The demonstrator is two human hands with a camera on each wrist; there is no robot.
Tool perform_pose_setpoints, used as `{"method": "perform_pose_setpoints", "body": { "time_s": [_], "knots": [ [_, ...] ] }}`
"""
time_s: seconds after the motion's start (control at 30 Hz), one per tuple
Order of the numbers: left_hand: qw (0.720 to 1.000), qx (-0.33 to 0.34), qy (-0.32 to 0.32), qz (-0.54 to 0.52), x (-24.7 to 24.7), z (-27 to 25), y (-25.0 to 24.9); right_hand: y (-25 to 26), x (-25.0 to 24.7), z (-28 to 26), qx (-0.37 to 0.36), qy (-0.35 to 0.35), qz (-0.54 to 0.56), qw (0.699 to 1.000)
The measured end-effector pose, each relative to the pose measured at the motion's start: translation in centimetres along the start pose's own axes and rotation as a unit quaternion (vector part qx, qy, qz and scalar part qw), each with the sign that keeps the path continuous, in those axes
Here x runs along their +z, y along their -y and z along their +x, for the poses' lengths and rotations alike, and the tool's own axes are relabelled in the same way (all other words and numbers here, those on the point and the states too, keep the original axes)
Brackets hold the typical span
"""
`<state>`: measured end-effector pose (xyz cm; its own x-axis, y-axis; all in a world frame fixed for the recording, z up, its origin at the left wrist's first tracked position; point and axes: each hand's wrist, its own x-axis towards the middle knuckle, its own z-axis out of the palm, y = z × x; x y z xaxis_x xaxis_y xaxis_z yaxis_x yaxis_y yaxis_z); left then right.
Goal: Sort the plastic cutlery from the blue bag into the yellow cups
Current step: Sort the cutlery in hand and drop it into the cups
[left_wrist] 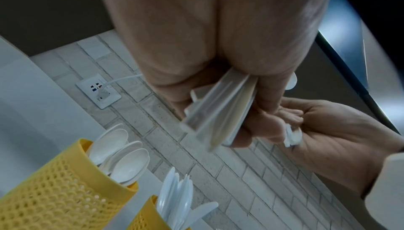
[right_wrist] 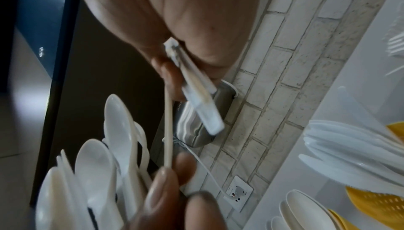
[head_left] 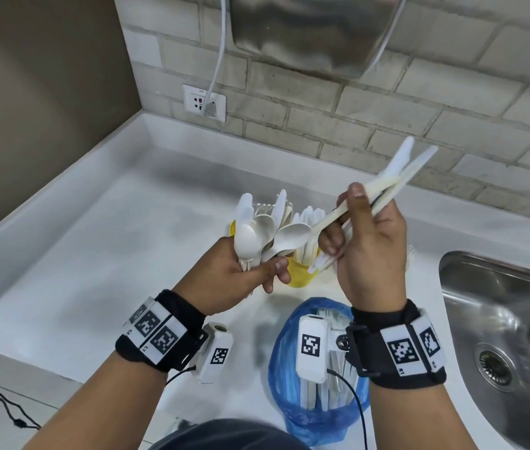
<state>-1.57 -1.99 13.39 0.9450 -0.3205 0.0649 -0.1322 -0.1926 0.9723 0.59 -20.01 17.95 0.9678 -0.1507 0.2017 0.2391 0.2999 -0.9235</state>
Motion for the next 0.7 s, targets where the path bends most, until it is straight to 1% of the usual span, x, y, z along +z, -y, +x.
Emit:
{"method": "perform_pose_setpoints", "body": {
  "time_s": [0.07,0.13,0.23,0.3,0.4,0.47,0.53,0.63,0.7],
  "knots": [
    [1.0,-0.001,-0.008,-0.004,0.0,0.1,0.2,0.2,-0.4,0.5,-0.027,-0.04,-0.018,0.999],
    [1.0,-0.007,-0.024,-0.009,0.1,0.1,0.4,0.5,-0.9,0.9,-0.059,-0.057,-0.079,0.993],
    [0.999,-0.009,-0.048,0.009,0.3,0.4,0.9,1.9,-0.9,0.4,-0.111,-0.02,-0.168,0.979],
    [0.997,-0.007,-0.064,0.034,0.3,0.7,1.4,3.2,-0.4,-0.3,-0.139,0.016,-0.188,0.972],
    [0.992,0.006,-0.1,0.077,0.4,0.9,2.0,4.1,-0.1,-0.8,-0.194,0.02,-0.252,0.948],
    [0.987,0.019,-0.12,0.101,0.4,1.0,2.2,4.0,0.0,-1.0,-0.216,0.031,-0.295,0.93],
    [0.983,0.029,-0.132,0.121,0.4,1.0,2.4,3.4,0.2,-1.2,-0.191,0.044,-0.334,0.922],
    [0.979,0.037,-0.146,0.14,0.4,1.2,2.7,2.0,0.5,-1.6,-0.107,0.066,-0.35,0.928],
    [0.974,0.05,-0.148,0.167,0.4,1.3,2.8,1.4,0.6,-1.8,-0.072,0.077,-0.349,0.931]
  ]
}}
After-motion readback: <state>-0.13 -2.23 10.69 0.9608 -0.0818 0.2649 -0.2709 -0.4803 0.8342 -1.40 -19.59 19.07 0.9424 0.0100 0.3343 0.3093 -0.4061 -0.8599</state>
